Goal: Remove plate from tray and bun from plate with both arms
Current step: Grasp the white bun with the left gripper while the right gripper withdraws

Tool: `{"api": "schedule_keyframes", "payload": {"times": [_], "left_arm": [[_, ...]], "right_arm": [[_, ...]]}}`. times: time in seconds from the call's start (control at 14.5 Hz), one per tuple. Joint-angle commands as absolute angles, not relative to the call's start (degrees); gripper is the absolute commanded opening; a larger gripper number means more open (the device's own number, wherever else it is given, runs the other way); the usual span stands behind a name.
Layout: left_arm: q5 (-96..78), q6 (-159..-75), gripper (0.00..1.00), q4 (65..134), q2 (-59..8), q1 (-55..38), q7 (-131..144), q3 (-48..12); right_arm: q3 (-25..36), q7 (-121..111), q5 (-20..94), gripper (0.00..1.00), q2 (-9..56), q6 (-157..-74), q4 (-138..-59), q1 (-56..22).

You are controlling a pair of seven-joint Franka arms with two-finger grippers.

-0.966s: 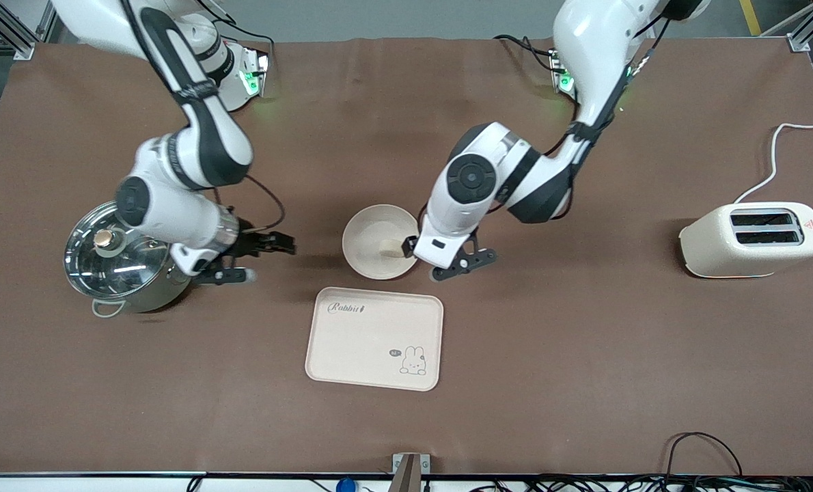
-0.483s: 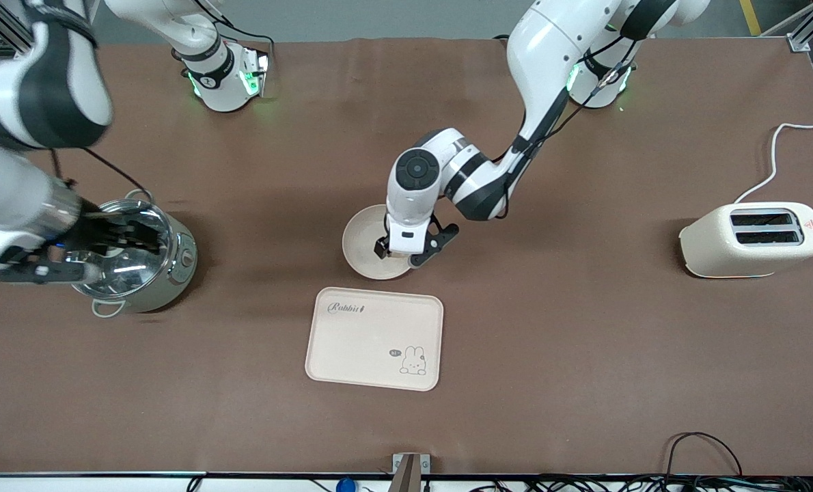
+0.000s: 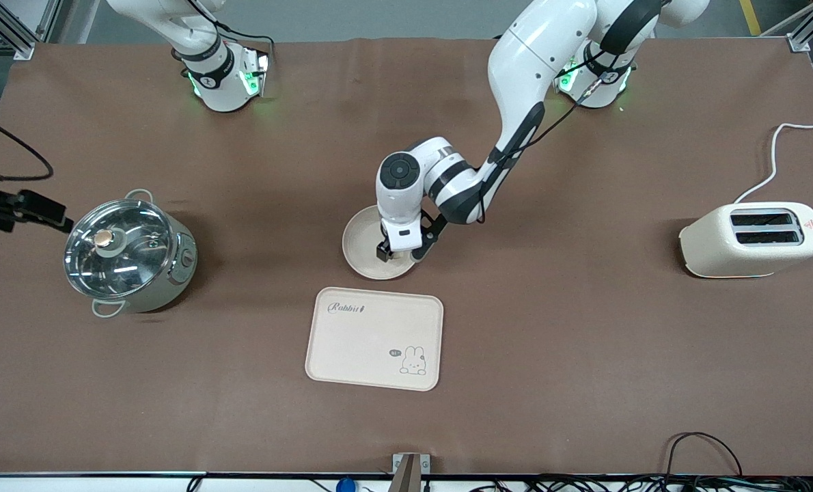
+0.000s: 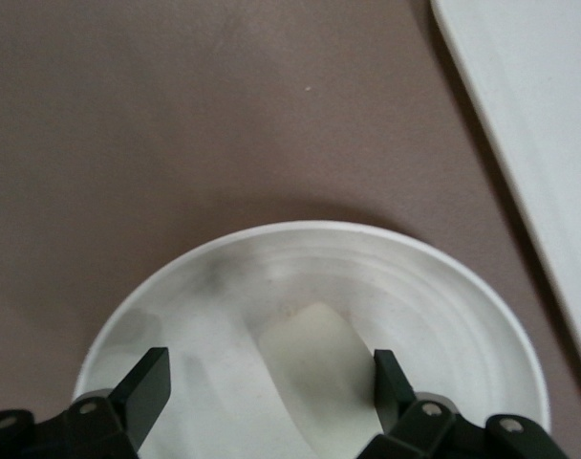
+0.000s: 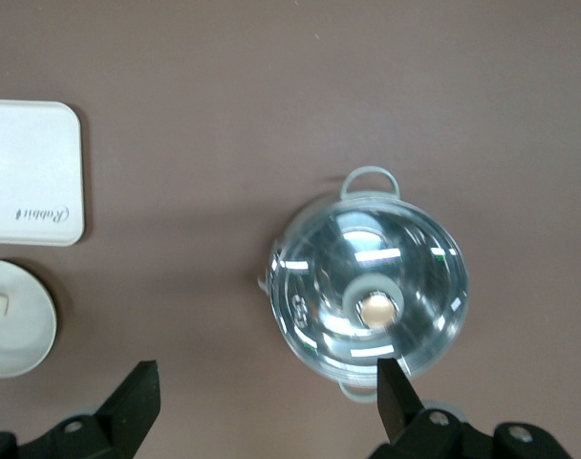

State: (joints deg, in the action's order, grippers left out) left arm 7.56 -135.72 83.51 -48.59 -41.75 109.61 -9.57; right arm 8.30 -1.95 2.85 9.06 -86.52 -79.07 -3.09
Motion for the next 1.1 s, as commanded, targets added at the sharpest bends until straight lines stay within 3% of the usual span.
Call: {"api": "schedule_keyframes", "payload": {"times": [0.0,0.21,0.41,0.62,0.9,1.03], "left_arm": [[8.61,-136.76,0.87,82.79,-49.22,-42.19,111.71,-9.23],[8.7,-136.76,0.59,82.88,-49.22,-42.45,111.36,-9.23],[8.53,-136.84,0.45,82.62,-50.1,-42.45,111.27,-9.23],[8.53,-136.85,0.29,82.62,-50.01,-42.36,111.09,-9.23],[8.7,-136.85,0.21,82.62,-49.4,-42.36,110.83,-9.23],[8.79,-136.5,0.17,82.7,-48.17,-42.63,110.92,-9.14]], "right_arm": [[7.74,-1.93,-0.25,1.0,2.83,-84.55,-79.72,-2.46],[6.77,-2.29,-3.43,1.0,0.62,-83.24,-79.72,-2.38],[5.37,-2.55,-3.87,1.0,-1.32,-82.35,-79.72,-0.8],[-0.77,-2.37,-3.69,1.0,-1.49,-81.56,-80.24,3.76],[-1.75,-2.55,-3.78,1.0,-1.84,-80.6,-80.16,4.48],[-5.68,-2.46,-3.25,1.0,-2.54,-78.84,-80.16,9.2]]}}
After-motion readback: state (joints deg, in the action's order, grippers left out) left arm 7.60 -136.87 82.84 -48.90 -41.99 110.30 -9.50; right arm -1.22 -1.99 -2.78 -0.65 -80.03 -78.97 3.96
